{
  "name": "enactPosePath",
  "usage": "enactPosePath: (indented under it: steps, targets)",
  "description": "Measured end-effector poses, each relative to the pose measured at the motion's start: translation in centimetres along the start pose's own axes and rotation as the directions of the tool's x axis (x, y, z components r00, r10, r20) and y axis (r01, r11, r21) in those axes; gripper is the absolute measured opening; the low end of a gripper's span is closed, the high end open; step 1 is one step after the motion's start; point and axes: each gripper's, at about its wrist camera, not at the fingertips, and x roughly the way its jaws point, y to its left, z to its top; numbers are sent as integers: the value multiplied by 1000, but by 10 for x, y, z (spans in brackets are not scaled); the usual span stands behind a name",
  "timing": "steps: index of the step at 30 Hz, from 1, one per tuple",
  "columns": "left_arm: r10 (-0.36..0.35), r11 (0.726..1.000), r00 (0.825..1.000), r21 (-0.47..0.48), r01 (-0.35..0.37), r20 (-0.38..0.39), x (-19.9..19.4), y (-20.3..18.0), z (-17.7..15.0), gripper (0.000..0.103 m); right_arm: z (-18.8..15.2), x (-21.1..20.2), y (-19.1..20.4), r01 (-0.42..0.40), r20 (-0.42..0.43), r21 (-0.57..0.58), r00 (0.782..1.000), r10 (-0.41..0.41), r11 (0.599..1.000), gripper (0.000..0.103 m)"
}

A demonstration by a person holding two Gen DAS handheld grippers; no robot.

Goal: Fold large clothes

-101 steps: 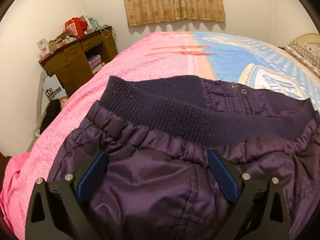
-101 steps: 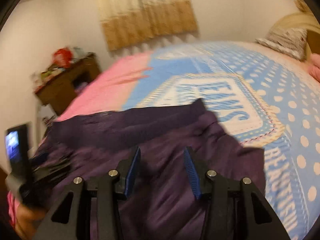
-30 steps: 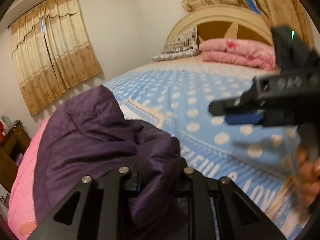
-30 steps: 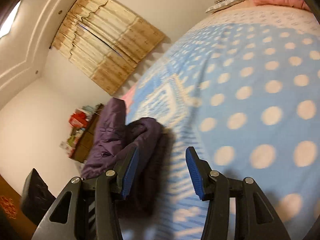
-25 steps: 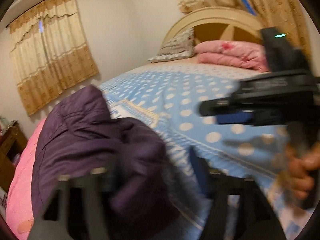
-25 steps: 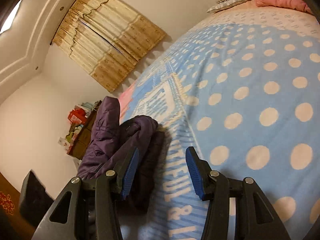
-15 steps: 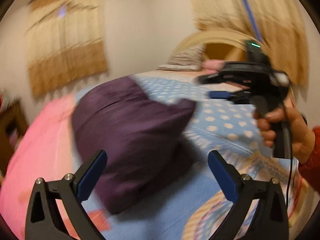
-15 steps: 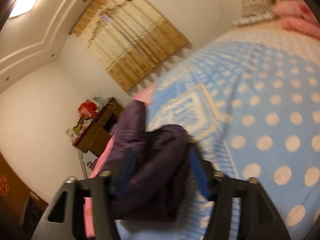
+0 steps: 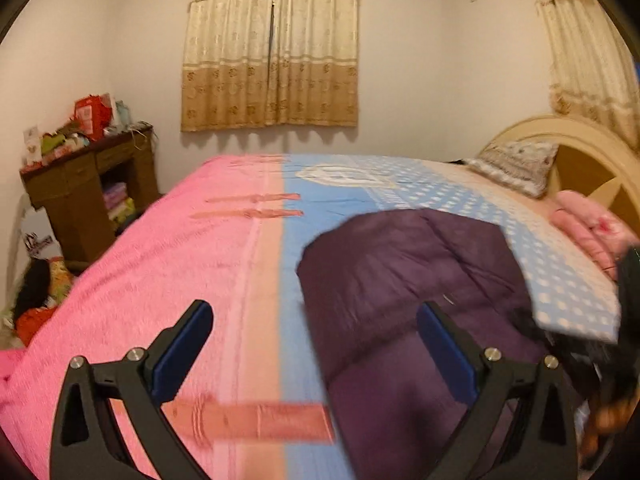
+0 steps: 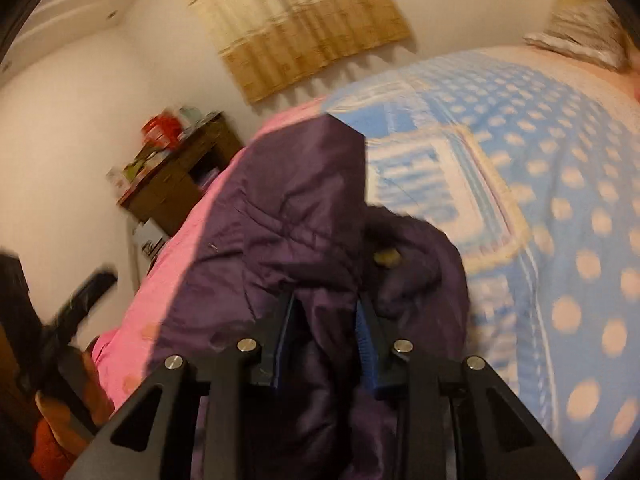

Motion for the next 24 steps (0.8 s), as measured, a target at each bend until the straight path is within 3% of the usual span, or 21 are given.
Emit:
enactPosePath:
  steps: [3, 5, 7, 9, 12, 15, 19, 21, 24]
  targets:
    - [14, 1000, 999, -6, -15, -40, 25, -8, 1, 103, -36, -7, -37, -93, 54, 212, 995, 84, 973, 29]
    - [-40, 999, 995, -39, 36, -88, 33, -18, -6, 103, -68, -8, -58, -177, 116, 336, 982, 146, 925, 27]
    - [-98, 995, 984, -45, 93, -147, 44, -41, -17, 103, -91, -12, -66, -222, 179, 376, 970, 165, 900, 27]
    - [-20, 997, 988, 69, 31, -154, 51, -68, -26, 103, -93, -17, -65, -191, 169, 371, 976, 136, 909, 27]
    - [111, 971, 990, 220, -90, -85, 43, -92, -33, 103, -86, -19, -70, -176, 117, 373, 983, 142, 911, 35]
    - [163, 949, 985, 281, -142, -51, 38, -100, -39, 103, -65, -37, -62, -90, 71, 313, 995, 71, 946, 39]
    - [137, 967, 985, 230, -111, -101, 43, -87, -38, 103, -19, -89, -29, 34, 237, 120, 969, -62, 992, 39]
    - [157, 962, 982, 242, -128, -103, 44, -90, -39, 103, 10, -85, -5, 77, 232, 0, 970, -75, 997, 39]
    - [188, 950, 977, 271, -155, -99, 48, -97, -37, 103, 47, -40, 20, 111, 133, -150, 987, -92, 982, 39]
